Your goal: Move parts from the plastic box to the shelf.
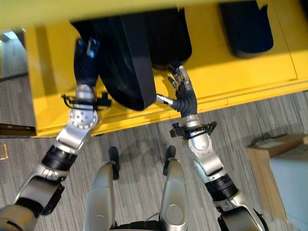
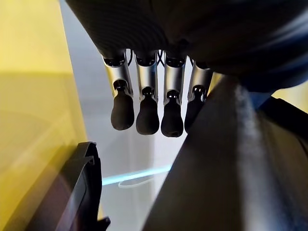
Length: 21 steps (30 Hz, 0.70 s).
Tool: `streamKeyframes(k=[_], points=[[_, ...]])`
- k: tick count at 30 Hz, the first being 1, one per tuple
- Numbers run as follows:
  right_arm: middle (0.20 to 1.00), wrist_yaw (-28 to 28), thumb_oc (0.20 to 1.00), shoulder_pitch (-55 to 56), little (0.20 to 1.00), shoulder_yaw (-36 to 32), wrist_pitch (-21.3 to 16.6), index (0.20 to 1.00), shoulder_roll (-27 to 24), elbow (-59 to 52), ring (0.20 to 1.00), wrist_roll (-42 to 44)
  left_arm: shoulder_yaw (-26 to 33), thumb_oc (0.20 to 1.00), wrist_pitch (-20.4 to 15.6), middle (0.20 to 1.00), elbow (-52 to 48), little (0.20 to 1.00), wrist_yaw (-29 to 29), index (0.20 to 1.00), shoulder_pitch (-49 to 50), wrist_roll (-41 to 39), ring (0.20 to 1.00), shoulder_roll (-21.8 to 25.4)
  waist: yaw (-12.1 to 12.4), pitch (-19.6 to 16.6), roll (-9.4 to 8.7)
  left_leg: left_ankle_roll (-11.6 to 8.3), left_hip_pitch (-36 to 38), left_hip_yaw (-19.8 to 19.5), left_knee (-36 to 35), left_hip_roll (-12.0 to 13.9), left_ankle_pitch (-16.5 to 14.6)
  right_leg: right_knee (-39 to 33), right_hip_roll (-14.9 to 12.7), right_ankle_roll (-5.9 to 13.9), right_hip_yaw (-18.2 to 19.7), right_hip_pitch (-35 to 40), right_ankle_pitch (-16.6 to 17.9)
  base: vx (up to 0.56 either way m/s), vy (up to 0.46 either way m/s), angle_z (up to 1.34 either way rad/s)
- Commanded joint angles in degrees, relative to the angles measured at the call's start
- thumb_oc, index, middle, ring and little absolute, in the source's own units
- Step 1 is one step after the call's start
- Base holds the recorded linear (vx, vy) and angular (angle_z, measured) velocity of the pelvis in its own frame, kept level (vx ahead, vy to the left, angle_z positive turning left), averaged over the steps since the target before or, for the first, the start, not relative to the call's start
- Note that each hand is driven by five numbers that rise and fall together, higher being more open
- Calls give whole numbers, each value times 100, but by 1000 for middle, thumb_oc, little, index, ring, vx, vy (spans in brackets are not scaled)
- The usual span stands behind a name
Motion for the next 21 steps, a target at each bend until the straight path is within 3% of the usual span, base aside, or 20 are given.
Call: streamKeyframes(k=[1, 5, 10, 16, 18, 21], points=[[1000, -224, 1000, 87, 1000, -72, -545, 1000, 35, -201, 1000, -86, 127, 200, -187, 200, 193, 200, 603, 200, -352, 98, 200, 100, 31, -732, 40, 47, -277, 41, 450, 291, -237, 195, 18, -24, 27, -204, -3, -58, 8, 1], [1000, -225, 1000, 55, 1000, -92, -584, 1000, -10, -193, 1000, -36, 269, 200, -45, 200, 386, 200, 895, 200, -658, 261, 200, 297, -30, -803, 57, 78, -854, -88, 970, 250, -530, 757, 13, -39, 128, -775, -320, -14, 0, 6], [1000, -239, 1000, 285, 1000, -304, -657, 1000, -28, -199, 1000, 31, 575, 200, 40, 200, 390, 200, 1165, 200, -580, 401, 200, 465, -45, -905, 67, 119, -1475, -181, 1348, 191, -623, 1164, -24, -100, 176, -1362, -482, 12, 0, 1], [1000, -144, 1000, 502, 1000, -482, -664, 1000, -44, -170, 1000, 121, 950, 200, 65, 200, 567, 200, 1365, 200, -418, 299, 200, 742, -20, -1065, 85, 132, -1672, -250, 1475, 204, -695, 1295, -22, -134, 185, -1546, -576, 38, 7, 4], [1000, -42, 1000, 621, 1000, -565, -650, 1000, -113, -169, 1000, 192, 1148, 200, 146, 200, 789, 200, 1402, 200, -388, 260, 200, 1170, -23, -1123, 87, 124, -1678, -246, 1444, 204, -720, 1278, -26, -127, 168, -1531, -598, 50, 17, 1], [1000, 44, 1000, 705, 1000, -614, -607, 1000, -147, -180, 1000, 213, 1298, 200, 124, 200, 891, 200, 1319, 200, -296, 72, 200, 1365, -10, -1164, 99, 125, -1676, -242, 1420, 185, -731, 1258, -32, -117, 159, -1521, -603, 27, 14, 1]])
